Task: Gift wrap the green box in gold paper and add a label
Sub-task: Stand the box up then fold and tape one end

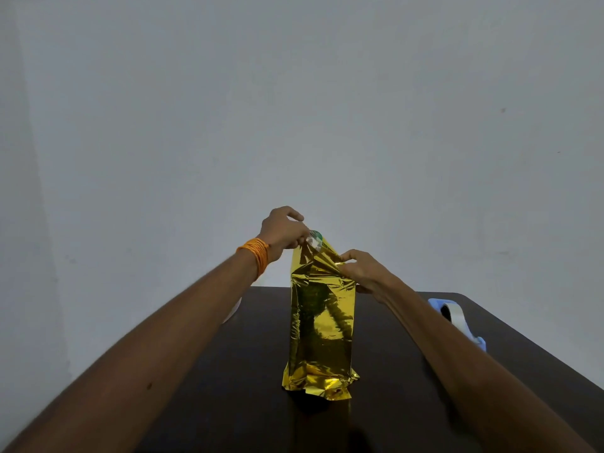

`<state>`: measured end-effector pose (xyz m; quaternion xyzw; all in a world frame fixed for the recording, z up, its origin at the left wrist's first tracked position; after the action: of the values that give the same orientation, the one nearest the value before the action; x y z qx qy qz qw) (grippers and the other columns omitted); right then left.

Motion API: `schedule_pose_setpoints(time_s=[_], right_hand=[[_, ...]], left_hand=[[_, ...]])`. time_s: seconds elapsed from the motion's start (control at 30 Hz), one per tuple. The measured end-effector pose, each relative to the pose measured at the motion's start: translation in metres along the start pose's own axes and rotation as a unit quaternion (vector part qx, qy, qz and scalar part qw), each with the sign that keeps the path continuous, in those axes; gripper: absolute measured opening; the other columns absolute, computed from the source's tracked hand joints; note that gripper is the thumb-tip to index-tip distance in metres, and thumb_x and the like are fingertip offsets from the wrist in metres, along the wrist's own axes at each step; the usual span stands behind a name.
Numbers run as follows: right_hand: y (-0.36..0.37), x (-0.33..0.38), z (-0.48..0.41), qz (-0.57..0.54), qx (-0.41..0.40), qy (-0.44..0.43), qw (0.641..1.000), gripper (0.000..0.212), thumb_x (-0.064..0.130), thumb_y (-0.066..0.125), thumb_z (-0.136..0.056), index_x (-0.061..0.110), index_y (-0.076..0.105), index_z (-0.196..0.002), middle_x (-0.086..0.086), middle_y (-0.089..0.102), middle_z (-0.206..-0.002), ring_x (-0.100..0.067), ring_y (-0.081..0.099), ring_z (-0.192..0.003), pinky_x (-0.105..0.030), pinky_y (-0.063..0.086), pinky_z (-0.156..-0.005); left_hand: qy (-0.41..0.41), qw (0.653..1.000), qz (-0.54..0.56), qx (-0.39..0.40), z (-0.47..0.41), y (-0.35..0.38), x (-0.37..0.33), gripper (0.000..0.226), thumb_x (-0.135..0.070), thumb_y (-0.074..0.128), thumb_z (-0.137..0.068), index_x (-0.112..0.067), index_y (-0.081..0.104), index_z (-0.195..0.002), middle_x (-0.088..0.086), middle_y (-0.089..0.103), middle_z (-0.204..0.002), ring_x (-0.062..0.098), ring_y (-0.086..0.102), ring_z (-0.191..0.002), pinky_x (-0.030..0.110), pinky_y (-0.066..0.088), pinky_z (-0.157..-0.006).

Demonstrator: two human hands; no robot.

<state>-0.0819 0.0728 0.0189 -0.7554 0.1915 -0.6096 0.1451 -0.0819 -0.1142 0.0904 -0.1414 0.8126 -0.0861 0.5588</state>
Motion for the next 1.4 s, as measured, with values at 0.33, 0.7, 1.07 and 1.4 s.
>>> schedule_pose_setpoints(time_s=[0.33, 0.7, 1.07, 1.4], right_hand=[[0.002, -0.001, 0.000, 0.005, 0.003, 0.006, 1.000, 0.023, 0.024, 0.064, -0.095, 0.013, 0.059, -0.114, -0.010, 0.055, -0.092, -0.014, 0.041, -0.072, -0.023, 0.032, -0.054], [0.001, 0.000, -0.001, 0.006, 0.002, 0.014, 1.000, 0.019, 0.026, 0.062, -0.096, 0.015, 0.058, -0.111, -0.011, 0.054, -0.096, -0.016, 0.043, -0.077, -0.024, 0.034, -0.057], [0.000, 0.003, 0.003, -0.044, -0.003, 0.035, 0.998, 0.040, 0.042, 0.063, -0.093, 0.016, 0.055, -0.122, -0.013, 0.059, -0.118, -0.020, 0.052, -0.091, -0.027, 0.042, -0.064], [-0.093, -0.035, 0.032, -0.068, -0.169, 0.062, 0.981, 0.036, 0.039, 0.059, -0.096, 0.009, 0.060, -0.114, -0.011, 0.065, -0.110, -0.017, 0.058, -0.081, -0.027, 0.047, -0.067]], left_hand=[[0.232, 0.959, -0.148, 0.064, 0.007, -0.020, -0.001, 0.049, 0.013, 0.043, -0.079, -0.020, 0.075, -0.097, -0.001, 0.060, -0.124, 0.013, 0.052, -0.113, 0.026, 0.044, -0.086], [0.303, 0.868, -0.368, 0.137, -0.002, -0.011, -0.010, 0.020, -0.003, 0.073, -0.078, -0.019, 0.068, -0.066, -0.001, 0.060, -0.132, 0.019, 0.039, -0.134, 0.038, 0.032, -0.108], [0.302, 0.949, -0.090, -0.006, 0.025, 0.010, -0.034, 0.020, 0.002, 0.057, -0.085, -0.008, 0.073, -0.079, 0.000, 0.073, -0.093, -0.001, 0.064, -0.090, 0.016, 0.049, -0.083], [0.320, 0.945, -0.054, 0.043, 0.046, 0.126, -0.038, 0.017, -0.003, 0.062, -0.084, -0.015, 0.074, -0.086, -0.005, 0.072, -0.086, 0.009, 0.067, -0.082, 0.026, 0.056, -0.077]])
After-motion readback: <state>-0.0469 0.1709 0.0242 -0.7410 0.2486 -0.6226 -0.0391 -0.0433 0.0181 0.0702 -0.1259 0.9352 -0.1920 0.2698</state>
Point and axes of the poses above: each hand's wrist, its own z-axis away from the middle knuckle, its own y-axis out of the palm, x = y × z, the point moved 1 cm from there along -z, towards the middle knuckle
